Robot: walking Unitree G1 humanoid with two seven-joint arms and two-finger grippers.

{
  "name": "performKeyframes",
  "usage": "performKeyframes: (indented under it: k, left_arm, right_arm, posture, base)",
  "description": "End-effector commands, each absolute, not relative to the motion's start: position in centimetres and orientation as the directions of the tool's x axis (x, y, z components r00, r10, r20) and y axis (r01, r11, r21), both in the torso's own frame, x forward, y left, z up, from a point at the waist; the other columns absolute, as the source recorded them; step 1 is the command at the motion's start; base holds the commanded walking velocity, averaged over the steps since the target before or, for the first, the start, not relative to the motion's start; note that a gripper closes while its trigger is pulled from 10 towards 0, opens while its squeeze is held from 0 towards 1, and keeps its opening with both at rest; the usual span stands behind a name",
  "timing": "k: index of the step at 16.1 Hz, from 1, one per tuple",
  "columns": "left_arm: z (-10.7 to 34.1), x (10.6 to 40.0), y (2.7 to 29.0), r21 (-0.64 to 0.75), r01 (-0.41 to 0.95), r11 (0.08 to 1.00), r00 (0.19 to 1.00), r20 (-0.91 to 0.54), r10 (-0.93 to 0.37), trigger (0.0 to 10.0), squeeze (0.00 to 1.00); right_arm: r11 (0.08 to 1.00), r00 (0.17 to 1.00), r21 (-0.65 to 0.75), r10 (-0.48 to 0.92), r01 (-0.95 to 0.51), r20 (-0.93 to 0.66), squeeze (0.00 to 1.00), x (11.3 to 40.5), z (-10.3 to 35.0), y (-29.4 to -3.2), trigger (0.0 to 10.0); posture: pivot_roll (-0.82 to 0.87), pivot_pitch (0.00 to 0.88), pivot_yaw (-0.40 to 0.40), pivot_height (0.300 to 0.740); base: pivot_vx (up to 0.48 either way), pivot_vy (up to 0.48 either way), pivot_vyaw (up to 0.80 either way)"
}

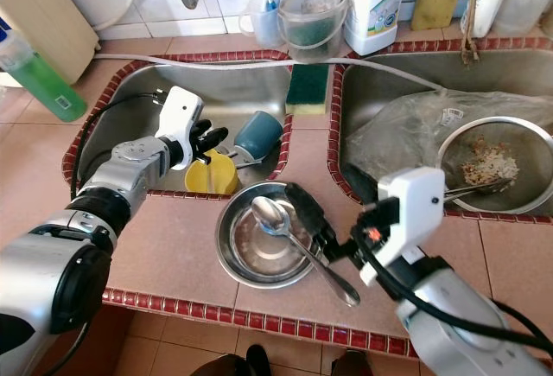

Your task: Kitchen organization

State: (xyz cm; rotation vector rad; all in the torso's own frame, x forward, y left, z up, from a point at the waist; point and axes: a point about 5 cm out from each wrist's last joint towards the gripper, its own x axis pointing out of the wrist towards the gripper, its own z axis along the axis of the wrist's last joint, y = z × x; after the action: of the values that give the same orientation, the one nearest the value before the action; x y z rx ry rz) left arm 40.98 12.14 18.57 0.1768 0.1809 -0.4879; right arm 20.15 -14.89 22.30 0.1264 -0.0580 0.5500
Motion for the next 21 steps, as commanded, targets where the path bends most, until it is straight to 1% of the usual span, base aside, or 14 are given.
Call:
performKeyframes:
  k: [1, 3, 5, 6, 8, 10, 11, 12, 14, 16, 18, 21]
  left_arm:
    - [19.2, 41.2, 13.0, 0.113, 0.458, 0.882, 0.879, -0.203, -0.431, 10.0, 1.00]
    - [20.1, 41.3, 12.5, 0.072, 0.473, 0.878, 0.876, -0.149, -0.459, 10.0, 1.00]
    - [20.5, 41.2, 11.8, 0.051, 0.502, 0.863, 0.861, -0.115, -0.495, 10.0, 1.00]
    - [20.6, 41.1, 11.4, 0.028, 0.529, 0.848, 0.846, -0.088, -0.525, 10.0, 1.00]
    - [20.9, 40.9, 11.3, 0.001, 0.540, 0.842, 0.841, -0.048, -0.539, 10.0, 1.00]
    - [21.4, 40.5, 11.5, 0.007, 0.544, 0.839, 0.839, 0.006, -0.544, 10.0, 1.00]
    - [20.9, 39.1, 11.2, -0.047, 0.613, 0.789, 0.790, 0.015, -0.613, 10.0, 0.00]
    - [20.5, 37.7, 10.7, -0.023, 0.669, 0.743, 0.743, 0.023, -0.669, 10.0, 0.00]
    - [19.7, 35.9, 10.7, -0.015, 0.687, 0.727, 0.727, 0.019, -0.686, 10.0, 0.00]
    - [19.7, 34.5, 10.7, 0.003, 0.673, 0.740, 0.738, 0.069, -0.671, 10.0, 0.00]
    - [19.9, 33.3, 10.6, 0.056, 0.646, 0.761, 0.755, 0.096, -0.648, 10.0, 0.00]
    - [19.2, 32.4, 10.4, 0.034, 0.590, 0.807, 0.801, 0.103, -0.590, 10.0, 0.00]
  right_arm:
    - [0.827, 0.833, 0.098, 0.546, -0.553, 0.091, 0.00, 20.1, 22.2, -14.4, 10.0]
    - [0.785, 0.787, 0.063, 0.610, -0.616, 0.096, 0.00, 20.2, 22.3, -13.4, 10.0]
    - [0.773, 0.772, 0.045, 0.626, -0.633, 0.108, 0.00, 21.1, 22.5, -12.6, 10.0]
    - [0.784, 0.783, 0.044, 0.611, -0.619, 0.121, 0.00, 22.3, 22.5, -12.1, 10.0]
    - [0.813, 0.812, 0.066, 0.564, -0.578, 0.151, 0.00, 23.3, 22.6, -11.6, 10.0]
    - [0.831, 0.830, 0.073, 0.536, -0.551, 0.154, 0.00, 24.0, 22.4, -11.1, 10.0]
    - [0.840, 0.838, 0.073, 0.522, -0.537, 0.161, 0.00, 24.4, 22.2, -10.6, 10.0]
    - [0.846, 0.843, 0.068, 0.513, -0.528, 0.162, 0.00, 24.6, 22.0, -10.5, 10.0]
    - [0.875, 0.867, 0.039, 0.472, -0.483, 0.161, 0.00, 25.0, 21.5, -10.7, 10.0]
    - [0.885, 0.875, 0.021, 0.456, -0.465, 0.163, 0.00, 25.1, 20.9, -10.4, 10.0]
    - [0.902, 0.888, -0.008, 0.428, -0.433, 0.167, 0.00, 25.3, 20.2, -10.2, 10.0]
    - [0.929, 0.914, -0.028, 0.368, -0.369, 0.169, 0.00, 25.7, 19.2, -10.2, 10.0]
  posture:
    - [-0.34, 0.176, 0.227, 0.740]
    - [-0.32, 0.152, 0.214, 0.740]
    - [-0.32, 0.141, 0.203, 0.740]
    - [-0.30, 0.129, 0.189, 0.740]
    - [-0.29, 0.120, 0.178, 0.740]
    - [-0.28, 0.111, 0.167, 0.740]
    - [-0.27, 0.104, 0.159, 0.740]
    - [-0.27, 0.102, 0.154, 0.740]
    - [-0.26, 0.097, 0.147, 0.740]
    - [-0.25, 0.089, 0.140, 0.740]
    - [-0.24, 0.083, 0.135, 0.740]
    - [-0.22, 0.076, 0.134, 0.740]
  base:
    - [0.000, 0.000, 0.00]
    - [0.000, 0.000, 0.00]
    - [0.000, 0.000, 0.00]
    - [0.000, 0.000, 0.00]
    - [0.000, 0.000, 0.00]
    - [0.000, 0.000, 0.00]
    - [0.000, 0.000, 0.00]
    - [0.000, 0.000, 0.00]
    - [0.000, 0.000, 0.00]
    - [0.000, 0.000, 0.00]
    - [0.000, 0.000, 0.00]
    - [0.000, 0.000, 0.00]
